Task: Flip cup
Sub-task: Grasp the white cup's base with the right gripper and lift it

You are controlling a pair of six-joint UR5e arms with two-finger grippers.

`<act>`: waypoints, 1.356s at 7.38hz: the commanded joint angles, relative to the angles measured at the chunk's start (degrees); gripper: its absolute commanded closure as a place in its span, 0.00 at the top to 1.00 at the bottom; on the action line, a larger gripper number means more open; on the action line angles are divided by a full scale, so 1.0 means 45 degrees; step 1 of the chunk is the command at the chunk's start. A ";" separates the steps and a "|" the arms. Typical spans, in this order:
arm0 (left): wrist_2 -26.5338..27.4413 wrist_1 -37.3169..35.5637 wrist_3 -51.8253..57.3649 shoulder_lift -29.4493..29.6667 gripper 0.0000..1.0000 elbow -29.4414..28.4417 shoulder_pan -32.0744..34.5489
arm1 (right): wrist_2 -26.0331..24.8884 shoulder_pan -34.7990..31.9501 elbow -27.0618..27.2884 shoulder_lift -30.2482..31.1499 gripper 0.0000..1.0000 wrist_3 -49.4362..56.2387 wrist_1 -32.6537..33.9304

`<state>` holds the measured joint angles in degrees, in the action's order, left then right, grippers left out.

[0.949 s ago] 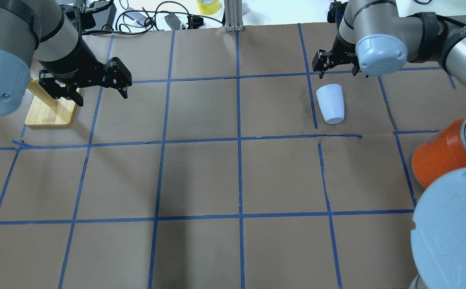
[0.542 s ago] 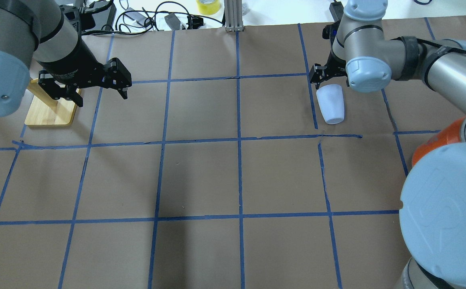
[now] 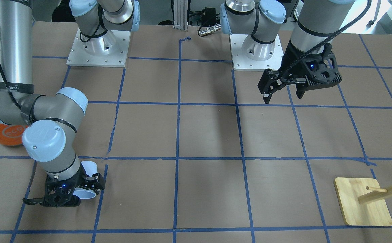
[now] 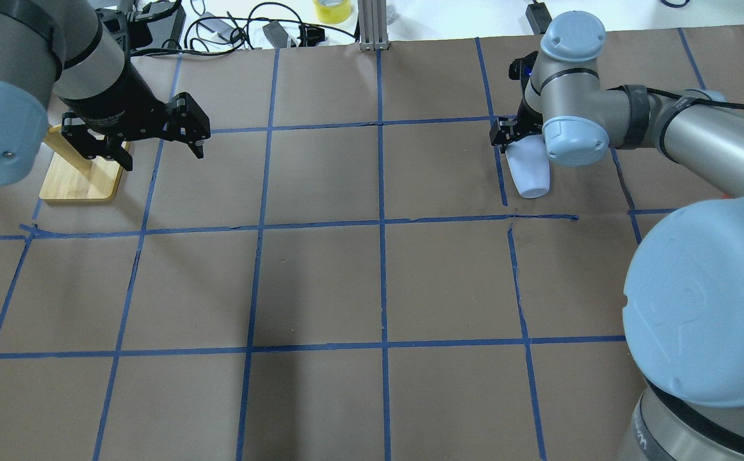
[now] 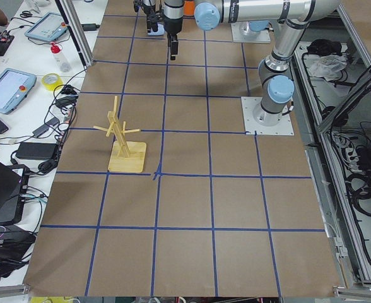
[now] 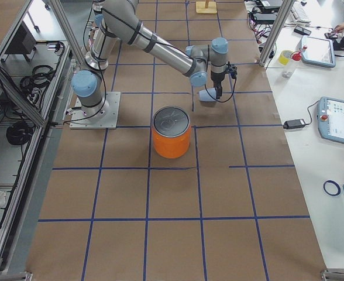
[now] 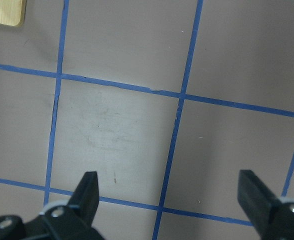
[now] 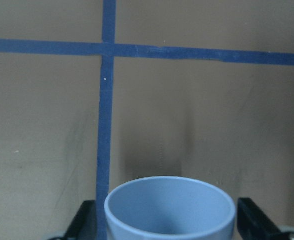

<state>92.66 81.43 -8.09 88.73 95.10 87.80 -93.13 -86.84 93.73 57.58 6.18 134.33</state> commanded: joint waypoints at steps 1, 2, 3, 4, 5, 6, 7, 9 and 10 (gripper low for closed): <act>0.0015 -0.0010 0.0000 0.0008 1.00 0.0000 0.0000 | -0.0046 0.0001 0.0031 -0.0159 1.00 0.0188 0.0051; -0.0004 -0.0010 0.0000 0.0008 1.00 0.0000 0.0000 | -0.0047 0.0001 0.0128 -0.0159 0.99 0.0246 0.0032; -0.0004 -0.0010 0.0000 0.0008 1.00 0.0000 0.0000 | -0.0202 -0.0018 0.0245 -0.0062 0.99 0.0363 0.0031; -0.0004 -0.0010 0.0000 0.0008 1.00 0.0000 0.0000 | -0.0474 0.0001 0.0246 -0.0119 0.99 0.0635 0.0031; -0.0004 -0.0010 0.0000 0.0008 1.00 0.0000 0.0000 | -0.0477 -0.0018 0.0304 -0.0120 0.97 0.0696 0.0012; -0.0004 -0.0010 0.0000 0.0008 1.00 0.0000 0.0000 | -0.0457 -0.0018 0.0421 -0.0100 0.87 0.0754 0.0070; -0.0004 -0.0010 0.0000 -0.0012 1.00 0.0000 0.0000 | -0.0283 0.0001 0.0402 -0.0100 0.58 0.0716 0.0109; -0.0004 -0.0010 0.0000 -0.0012 1.00 0.0000 0.0000 | 0.0299 -0.0037 0.0325 0.0113 0.15 0.0638 0.0090; -0.0004 -0.0030 0.0000 0.0027 1.00 -0.0019 0.0000 | 0.0363 -0.0134 0.0208 0.0637 0.14 0.0618 -0.0084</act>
<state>92.66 81.37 -8.09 88.74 95.08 87.80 -92.61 -87.06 95.20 58.28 9.14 134.58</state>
